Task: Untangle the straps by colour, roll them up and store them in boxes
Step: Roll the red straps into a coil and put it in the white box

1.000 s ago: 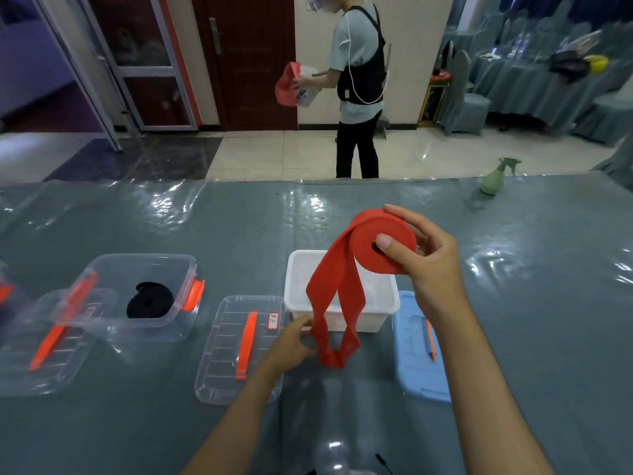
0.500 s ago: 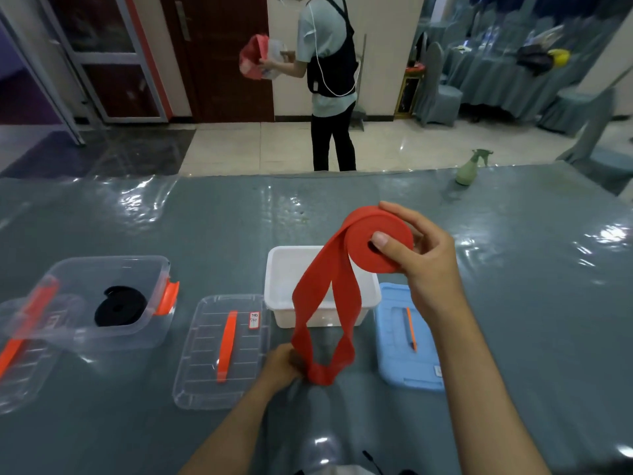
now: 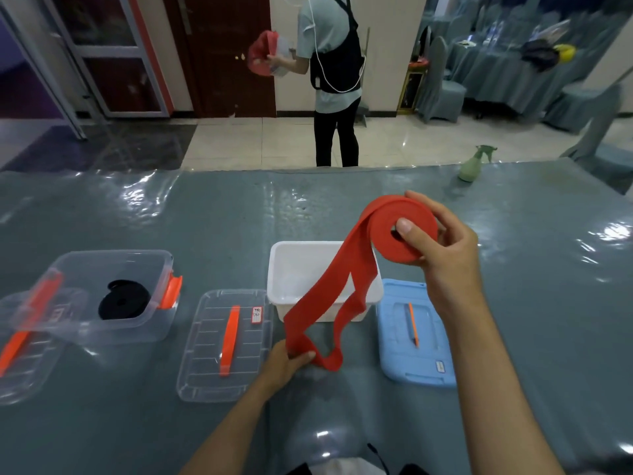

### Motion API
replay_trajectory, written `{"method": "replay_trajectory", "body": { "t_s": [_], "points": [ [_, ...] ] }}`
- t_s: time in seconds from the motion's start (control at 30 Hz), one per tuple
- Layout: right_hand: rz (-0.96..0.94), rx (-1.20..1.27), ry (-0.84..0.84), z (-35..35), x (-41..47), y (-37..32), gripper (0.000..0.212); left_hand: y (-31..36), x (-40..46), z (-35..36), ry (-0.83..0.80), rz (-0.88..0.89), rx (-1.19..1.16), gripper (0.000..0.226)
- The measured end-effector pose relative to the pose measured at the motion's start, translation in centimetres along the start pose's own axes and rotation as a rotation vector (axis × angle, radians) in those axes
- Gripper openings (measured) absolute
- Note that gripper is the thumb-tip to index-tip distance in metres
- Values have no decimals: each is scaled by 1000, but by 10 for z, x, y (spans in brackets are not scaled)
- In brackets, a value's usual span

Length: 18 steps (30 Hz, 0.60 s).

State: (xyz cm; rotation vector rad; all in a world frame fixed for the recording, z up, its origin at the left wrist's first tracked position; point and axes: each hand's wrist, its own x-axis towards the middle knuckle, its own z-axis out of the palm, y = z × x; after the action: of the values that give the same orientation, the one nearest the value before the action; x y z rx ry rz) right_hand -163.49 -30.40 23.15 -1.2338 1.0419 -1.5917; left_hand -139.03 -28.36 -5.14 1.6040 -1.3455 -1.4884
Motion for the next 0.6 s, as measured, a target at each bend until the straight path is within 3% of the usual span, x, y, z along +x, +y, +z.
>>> {"method": "replay_trajectory", "body": {
  "t_s": [0.13,0.2,0.3,0.37,0.6],
  "points": [
    [-6,-6,99,-9,0,6,47,4,-6,-15,324,-34,-110,30],
    [-10,3,133,-13,0,9,51,6,-14,-24,464,-44,-200,15],
    [-13,15,155,-19,0,12,60,1,-20,-38,588,-34,-59,15],
    [-16,7,148,-20,-1,11,62,-2,-25,-43,584,-28,-14,18],
    [-31,-25,91,-17,-2,14,48,-14,-33,-62,371,-72,-200,10]
  ]
}}
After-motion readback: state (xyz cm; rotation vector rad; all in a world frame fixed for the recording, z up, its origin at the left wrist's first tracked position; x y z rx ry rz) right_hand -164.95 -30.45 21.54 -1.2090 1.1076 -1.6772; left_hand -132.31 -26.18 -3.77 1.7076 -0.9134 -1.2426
